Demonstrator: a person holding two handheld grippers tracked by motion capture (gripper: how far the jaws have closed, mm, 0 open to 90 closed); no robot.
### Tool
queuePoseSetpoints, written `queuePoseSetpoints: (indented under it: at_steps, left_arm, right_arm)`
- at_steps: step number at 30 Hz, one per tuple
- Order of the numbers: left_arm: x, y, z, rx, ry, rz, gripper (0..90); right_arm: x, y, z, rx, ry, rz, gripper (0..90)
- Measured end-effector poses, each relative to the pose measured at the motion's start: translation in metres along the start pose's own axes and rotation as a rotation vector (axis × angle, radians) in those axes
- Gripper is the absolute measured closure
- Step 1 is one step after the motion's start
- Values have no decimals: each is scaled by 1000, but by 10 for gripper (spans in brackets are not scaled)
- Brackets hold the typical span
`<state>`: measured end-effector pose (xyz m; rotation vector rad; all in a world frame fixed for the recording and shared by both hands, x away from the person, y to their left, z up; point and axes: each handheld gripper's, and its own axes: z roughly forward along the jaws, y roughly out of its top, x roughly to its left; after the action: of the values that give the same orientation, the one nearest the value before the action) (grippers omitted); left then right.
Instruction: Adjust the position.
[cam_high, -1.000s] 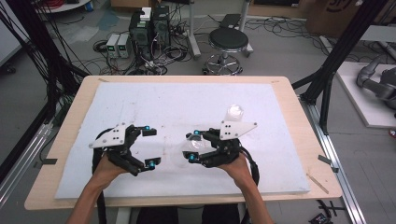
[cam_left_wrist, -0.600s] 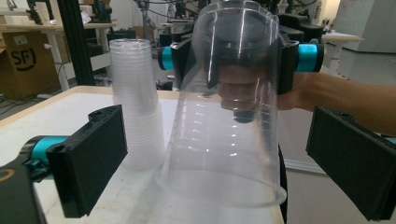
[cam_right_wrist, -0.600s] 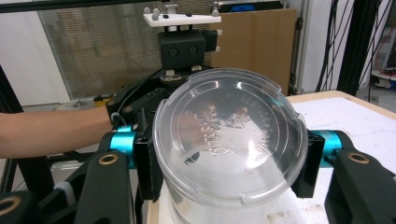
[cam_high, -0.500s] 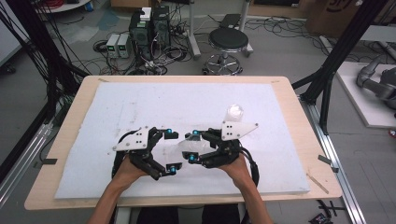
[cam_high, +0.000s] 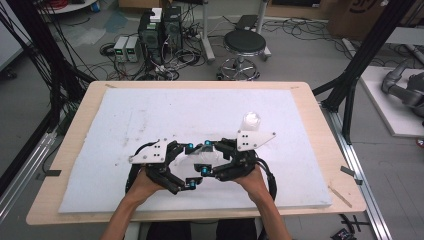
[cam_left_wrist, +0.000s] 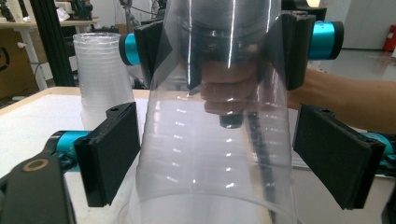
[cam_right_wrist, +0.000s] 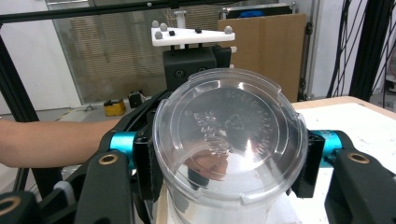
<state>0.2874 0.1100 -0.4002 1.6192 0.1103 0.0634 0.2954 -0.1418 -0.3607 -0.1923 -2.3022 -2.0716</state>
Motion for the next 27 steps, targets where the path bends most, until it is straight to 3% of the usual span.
queuePoseSetpoints:
  at_steps: [4,8,16,17,18,19,21,24,27]
  left_arm:
    - [1,-2,-5,-5,-2,1,193]
    - [1,-2,-7,-16,-6,21,306]
    - [1,-2,-8,-7,-2,24,346]
    - [1,-2,-8,1,4,23,346]
    - [1,-2,-8,1,4,23,346]
    - [2,-2,-9,2,12,19,345]
    - [3,-2,-10,-1,18,14,345]
    - [3,-2,-13,4,19,17,345]
    - [2,-1,-19,31,47,9,345]
  right_arm:
    - [1,0,1,2,10,0,419]
    - [0,0,2,0,14,-5,419]
    - [0,-1,1,3,10,-3,417]
    - [0,-1,1,7,9,-4,345]
    - [0,-1,1,7,9,-4,345]
    - [1,-1,4,24,-10,10,165]
    - [2,-1,5,45,-31,7,138]
    - [3,-1,4,50,-20,11,138]
    - [3,-1,1,81,-37,2,138]
